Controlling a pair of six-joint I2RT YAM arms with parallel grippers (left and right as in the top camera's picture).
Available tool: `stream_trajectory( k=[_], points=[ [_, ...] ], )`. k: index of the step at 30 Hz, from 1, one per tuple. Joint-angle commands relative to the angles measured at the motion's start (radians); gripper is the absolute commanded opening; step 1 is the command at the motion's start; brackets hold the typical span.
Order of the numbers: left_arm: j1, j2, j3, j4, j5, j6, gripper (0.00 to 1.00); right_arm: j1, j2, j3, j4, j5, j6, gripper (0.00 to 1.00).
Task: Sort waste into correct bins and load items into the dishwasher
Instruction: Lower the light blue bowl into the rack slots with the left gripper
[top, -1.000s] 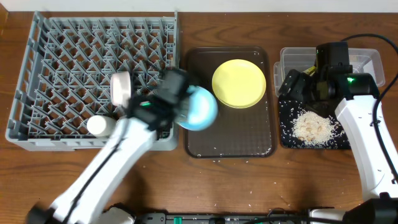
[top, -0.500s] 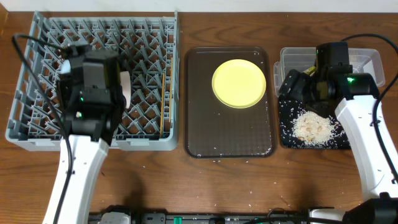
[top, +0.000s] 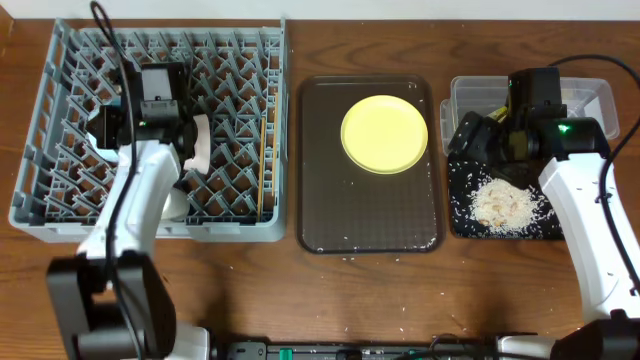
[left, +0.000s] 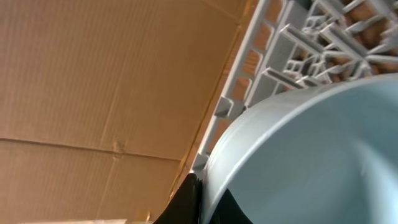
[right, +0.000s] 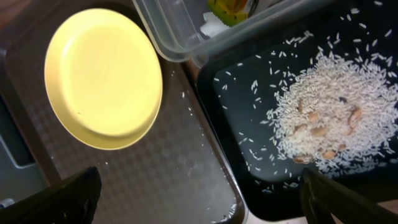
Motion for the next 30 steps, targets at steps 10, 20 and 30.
stream_trajectory(
  k=[10, 20, 30],
  points=[
    [0.103, 0.113, 0.016, 0.105, -0.134, 0.01, 0.08, -0.008, -0.016, 0.001, -0.001, -0.001, 0.006, 0.99],
    [0.104, 0.115, 0.016, 0.156, -0.08, 0.008, 0.08, -0.008, -0.016, 0.001, -0.001, -0.001, 0.006, 0.99],
    [0.102, 0.115, 0.016, 0.174, 0.114, 0.008, 0.08, -0.008, -0.016, 0.001, -0.001, -0.001, 0.006, 0.99]
  ],
)
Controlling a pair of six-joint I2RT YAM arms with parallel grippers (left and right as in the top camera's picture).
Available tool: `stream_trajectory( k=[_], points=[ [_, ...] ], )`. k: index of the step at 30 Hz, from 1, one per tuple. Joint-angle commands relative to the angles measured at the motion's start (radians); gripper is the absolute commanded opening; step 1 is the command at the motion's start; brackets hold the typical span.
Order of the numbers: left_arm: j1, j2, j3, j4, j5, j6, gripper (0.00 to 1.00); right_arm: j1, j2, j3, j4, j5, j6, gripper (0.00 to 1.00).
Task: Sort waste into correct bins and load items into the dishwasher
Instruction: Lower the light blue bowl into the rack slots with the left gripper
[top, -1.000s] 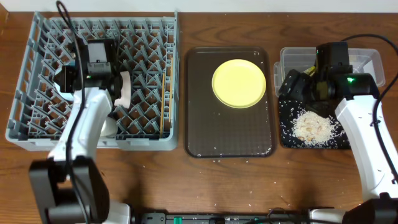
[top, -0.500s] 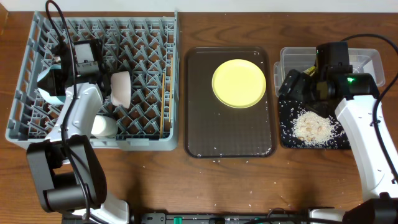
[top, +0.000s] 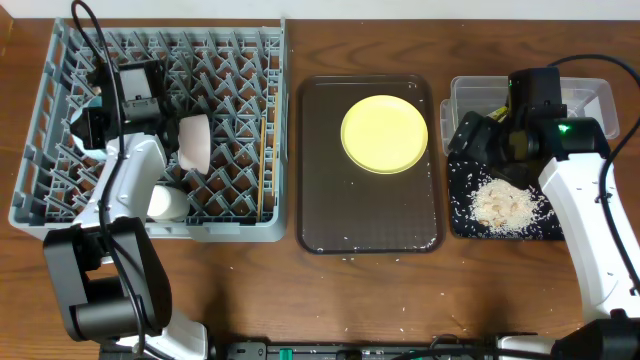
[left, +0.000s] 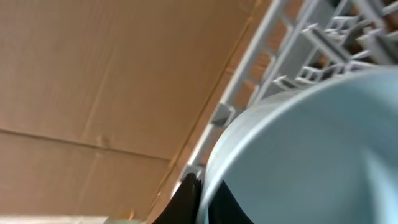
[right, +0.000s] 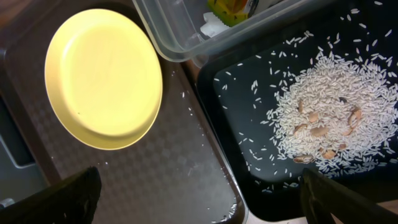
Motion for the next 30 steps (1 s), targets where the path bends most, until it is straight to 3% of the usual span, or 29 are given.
stream_trajectory(
  k=[1, 9, 19, 30],
  points=[
    [-0.001, 0.008, 0.016, 0.002, 0.098, 0.001, 0.08, -0.008, -0.016, 0.001, -0.001, -0.001, 0.006, 0.99],
    [-0.001, 0.015, 0.016, 0.007, 0.132, 0.003, 0.08, -0.008, -0.016, 0.001, -0.001, -0.001, 0.006, 0.99],
    [-0.008, 0.015, 0.016, 0.185, -0.077, 0.206, 0.08, -0.008, -0.016, 0.001, -0.001, -0.001, 0.006, 0.99],
    [-0.036, 0.07, -0.004, 0.18, -0.134, 0.212, 0.08, -0.008, -0.016, 0.001, -0.001, -0.001, 0.006, 0.99]
  ],
)
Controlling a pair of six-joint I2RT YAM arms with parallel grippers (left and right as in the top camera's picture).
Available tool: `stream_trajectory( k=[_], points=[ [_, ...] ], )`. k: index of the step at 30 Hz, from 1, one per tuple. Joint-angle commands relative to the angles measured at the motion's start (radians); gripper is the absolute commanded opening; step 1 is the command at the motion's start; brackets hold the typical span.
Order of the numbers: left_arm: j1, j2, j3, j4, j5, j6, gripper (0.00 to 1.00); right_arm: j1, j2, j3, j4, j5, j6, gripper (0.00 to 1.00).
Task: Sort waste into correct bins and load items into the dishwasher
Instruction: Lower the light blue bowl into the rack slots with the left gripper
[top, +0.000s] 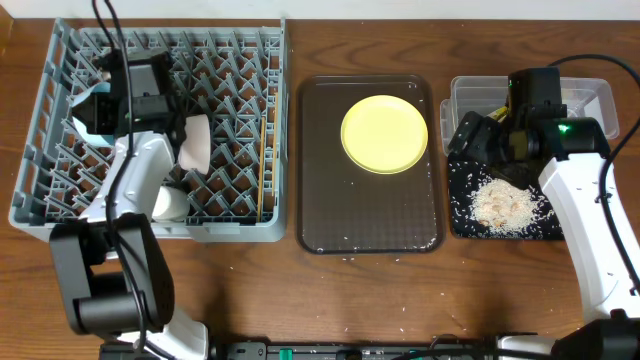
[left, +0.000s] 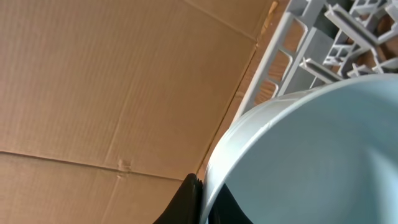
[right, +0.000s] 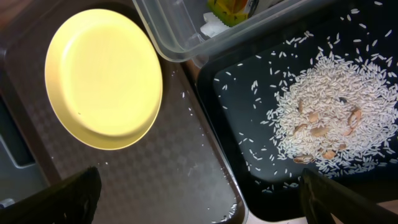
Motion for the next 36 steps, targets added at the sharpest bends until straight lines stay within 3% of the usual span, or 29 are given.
stream_trajectory(
  k=[1, 25, 29, 30, 36],
  points=[
    [0.001, 0.059, -0.004, 0.0, -0.072, 0.009, 0.08, -0.008, -0.016, 0.001, -0.001, -0.001, 0.006, 0.99],
    [-0.079, 0.096, -0.004, -0.026, -0.123, 0.008, 0.1, -0.008, -0.016, 0.001, -0.001, -0.001, 0.006, 0.99],
    [-0.079, 0.096, -0.004, -0.049, -0.123, 0.001, 0.17, -0.008, -0.016, 0.001, -0.001, -0.001, 0.006, 0.99],
    [-0.08, 0.095, -0.004, -0.048, -0.125, 0.001, 0.31, -0.008, -0.016, 0.001, -0.001, -0.001, 0.006, 0.99],
    [-0.105, 0.083, -0.004, -0.044, -0.117, -0.014, 0.53, -0.008, -0.016, 0.001, -0.001, -0.001, 0.006, 0.99]
  ],
)
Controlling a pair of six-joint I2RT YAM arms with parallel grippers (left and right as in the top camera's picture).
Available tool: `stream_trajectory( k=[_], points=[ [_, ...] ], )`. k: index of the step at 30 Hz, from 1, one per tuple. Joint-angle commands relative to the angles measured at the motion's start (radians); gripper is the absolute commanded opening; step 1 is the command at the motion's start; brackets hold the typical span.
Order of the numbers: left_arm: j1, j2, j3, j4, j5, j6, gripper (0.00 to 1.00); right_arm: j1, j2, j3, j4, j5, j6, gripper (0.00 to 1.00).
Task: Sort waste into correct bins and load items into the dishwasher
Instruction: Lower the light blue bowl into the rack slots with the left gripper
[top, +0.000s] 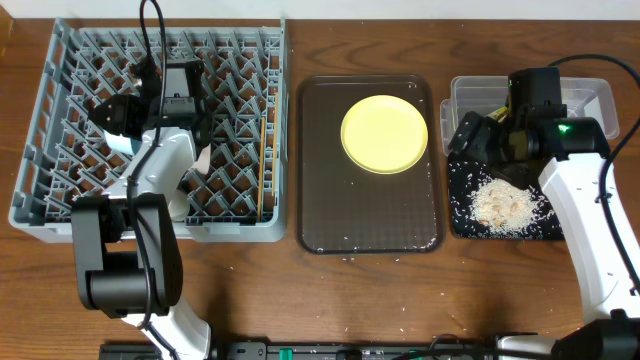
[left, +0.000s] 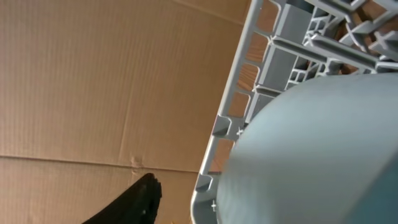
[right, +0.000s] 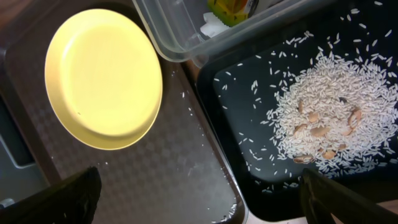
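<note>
A pale blue bowl (left: 311, 149) stands on edge in the grey dish rack (top: 60, 205), near its back left; the left wrist view shows it close up. My left gripper (top: 122, 112) is by it. Its one visible black finger (left: 142, 198) stands apart from the bowl's rim, and the other finger is hidden. A yellow plate (top: 385, 133) lies on the dark tray (top: 365, 220). My right gripper (right: 199, 202) hangs wide open over the tray's right edge, holding nothing.
A black bin (top: 470, 215) with rice and scraps sits right of the tray, a clear container (top: 590, 95) behind it. White cups (top: 200, 158) and a wooden stick (top: 263, 160) are in the rack. Brown cardboard (left: 93, 81) lies beyond the rack's left wall.
My left gripper's finger was against the pale blue bowl's rim; now it stands off it, with the rack's wall showing between them. The wrist has shifted slightly toward the front. The right arm is unchanged.
My left gripper held the pale blue bowl over the rack's middle left. Then it was farther left and back, still shut on the rim. Now the bowl rests in the rack and the finger is off it. The right gripper stayed open over the tray's edge throughout.
</note>
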Motion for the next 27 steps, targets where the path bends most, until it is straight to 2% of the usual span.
stream_trajectory(
  k=[1, 5, 15, 19, 27],
  points=[
    [-0.027, -0.004, -0.003, 0.003, -0.002, -0.03, 0.56, -0.008, -0.016, 0.001, -0.001, -0.001, 0.006, 0.99],
    [-0.055, -0.031, -0.003, 0.003, 0.041, -0.051, 0.64, -0.008, -0.016, 0.001, -0.001, -0.001, 0.006, 0.99],
    [-0.12, -0.072, -0.003, 0.003, 0.052, -0.06, 0.69, -0.008, -0.016, 0.001, -0.001, -0.001, 0.006, 0.99],
    [-0.134, -0.127, -0.003, 0.003, 0.053, -0.094, 0.75, -0.008, -0.016, 0.001, -0.001, -0.001, 0.006, 0.99],
    [-0.136, -0.266, -0.003, -0.001, 0.06, -0.097, 0.77, -0.008, -0.016, 0.001, -0.001, -0.001, 0.006, 0.99]
  ],
)
